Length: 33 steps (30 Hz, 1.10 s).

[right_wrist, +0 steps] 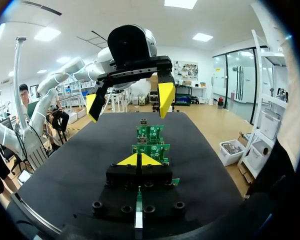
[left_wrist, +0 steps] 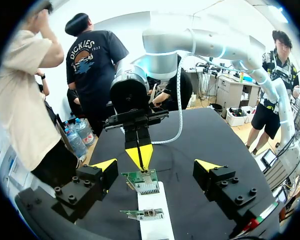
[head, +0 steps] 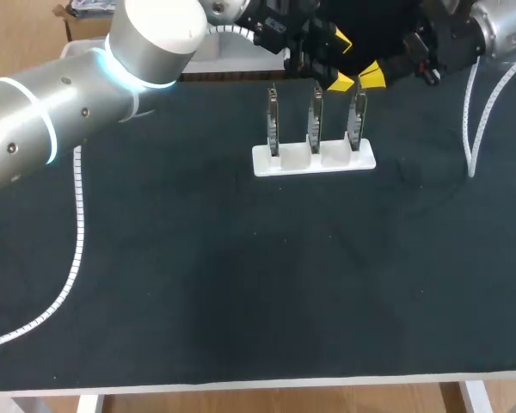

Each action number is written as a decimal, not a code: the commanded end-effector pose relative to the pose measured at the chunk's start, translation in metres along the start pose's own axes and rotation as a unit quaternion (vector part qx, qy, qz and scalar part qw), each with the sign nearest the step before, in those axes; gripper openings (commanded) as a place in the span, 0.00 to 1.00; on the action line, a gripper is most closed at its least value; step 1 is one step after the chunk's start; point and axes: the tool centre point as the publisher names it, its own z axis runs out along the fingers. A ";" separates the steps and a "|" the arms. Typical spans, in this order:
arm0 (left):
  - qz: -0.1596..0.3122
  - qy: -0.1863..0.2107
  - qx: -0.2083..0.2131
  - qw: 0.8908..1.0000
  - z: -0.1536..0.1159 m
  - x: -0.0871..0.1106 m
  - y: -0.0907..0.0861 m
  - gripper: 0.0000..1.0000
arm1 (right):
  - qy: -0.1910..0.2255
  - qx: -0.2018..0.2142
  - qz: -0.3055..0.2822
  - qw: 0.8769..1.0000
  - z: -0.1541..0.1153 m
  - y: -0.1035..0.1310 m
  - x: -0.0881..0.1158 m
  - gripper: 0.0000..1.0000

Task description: Pick up the optical module with the left hand, and insert it into the network port with the right hand.

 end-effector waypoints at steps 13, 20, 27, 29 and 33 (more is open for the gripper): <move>0.001 0.001 0.003 1.000 0.000 0.000 0.002 1.00 | -0.002 -0.093 0.002 0.996 -0.001 -0.010 0.000 1.00; 0.001 0.001 0.003 1.000 0.000 0.000 0.002 1.00 | -0.002 -0.093 0.002 0.996 -0.001 -0.010 0.000 1.00; 0.001 0.001 0.003 1.000 0.000 0.000 0.002 1.00 | -0.002 -0.093 0.002 0.996 -0.001 -0.010 0.000 1.00; 0.001 0.001 0.003 1.000 0.000 0.000 0.002 1.00 | -0.002 -0.093 0.002 0.996 -0.001 -0.010 0.000 1.00; 0.001 0.001 0.003 1.000 0.000 0.000 0.002 1.00 | -0.002 -0.093 0.002 0.996 -0.001 -0.010 0.000 1.00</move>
